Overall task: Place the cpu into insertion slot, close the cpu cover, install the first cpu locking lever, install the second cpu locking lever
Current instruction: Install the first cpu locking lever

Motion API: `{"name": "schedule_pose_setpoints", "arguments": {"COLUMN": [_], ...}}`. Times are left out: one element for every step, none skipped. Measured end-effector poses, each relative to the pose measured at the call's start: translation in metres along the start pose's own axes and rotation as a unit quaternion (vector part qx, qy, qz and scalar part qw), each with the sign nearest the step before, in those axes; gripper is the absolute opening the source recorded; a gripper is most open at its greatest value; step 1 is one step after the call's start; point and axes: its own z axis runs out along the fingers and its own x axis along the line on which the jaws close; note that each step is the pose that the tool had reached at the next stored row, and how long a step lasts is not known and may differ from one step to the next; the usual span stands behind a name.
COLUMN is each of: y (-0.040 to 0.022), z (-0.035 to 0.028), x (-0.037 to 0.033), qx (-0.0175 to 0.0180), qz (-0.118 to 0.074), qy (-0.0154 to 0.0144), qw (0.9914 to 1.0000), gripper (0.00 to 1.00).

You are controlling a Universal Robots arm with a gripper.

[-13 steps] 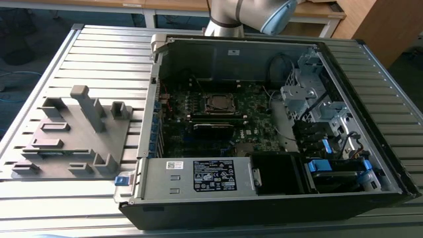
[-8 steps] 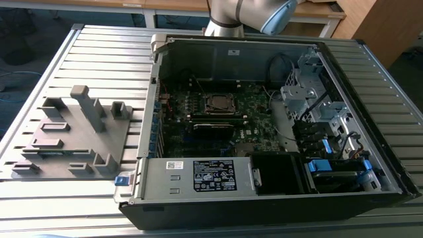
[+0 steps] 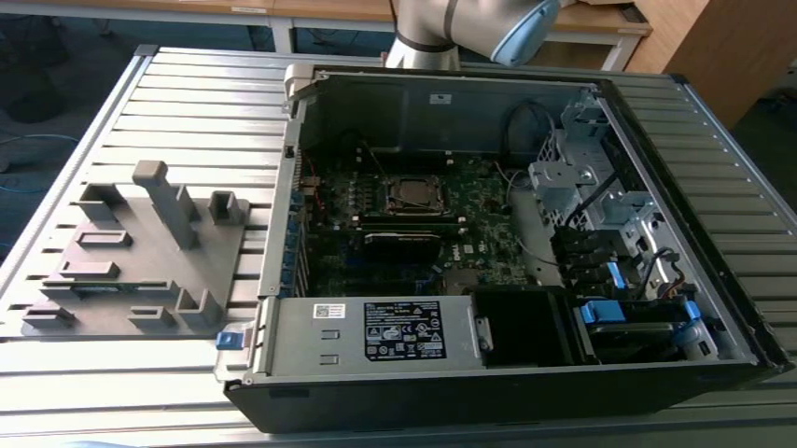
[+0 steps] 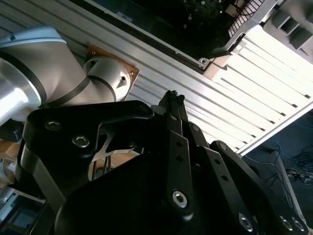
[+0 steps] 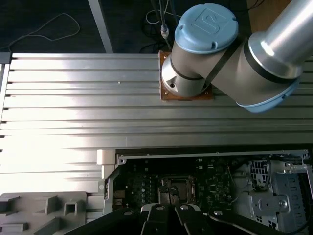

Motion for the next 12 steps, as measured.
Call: {"name": "schedule_pose_setpoints", "arguments": {"y": [0.0000, 0.0000, 0.0000, 0.0000, 0.0001, 0.0001, 0.0001, 0.0001, 0.0001, 0.0001, 0.0001, 0.0001], "z": [0.0000, 0.0000, 0.0000, 0.0000, 0.0000, 0.0000, 0.0000, 0.0000, 0.0000, 0.0000, 0.0000, 0.0000], "x": [0.0000, 0.0000, 0.0000, 0.0000, 0.0000, 0.0000, 0.0000, 0.0000, 0.0000, 0.0000, 0.0000, 0.0000], "qx": [-0.0001, -0.0001, -0.0016, -0.0017, -0.0033, -0.0049, -0.0049, -0.0050, -0.0051, -0.0052, -0.0052, -0.0053], "qz": [0.000, 0.000, 0.000, 0.000, 0.000, 0.000, 0.000, 0.000, 0.000, 0.000, 0.000, 0.000], "qy": [0.0000, 0.0000, 0.0000, 0.0001, 0.0001, 0.0001, 0.0001, 0.0001, 0.0001, 0.0001, 0.0001, 0.0001], "qw": [1.00000, 1.00000, 1.00000, 1.00000, 0.99999, 0.99999, 0.99999, 0.99999, 0.99999, 0.99999, 0.99999, 0.99999], "gripper": [0.11, 0.11, 0.11, 0.11, 0.11, 0.11, 0.11, 0.11, 0.11, 0.11, 0.11, 0.11]}}
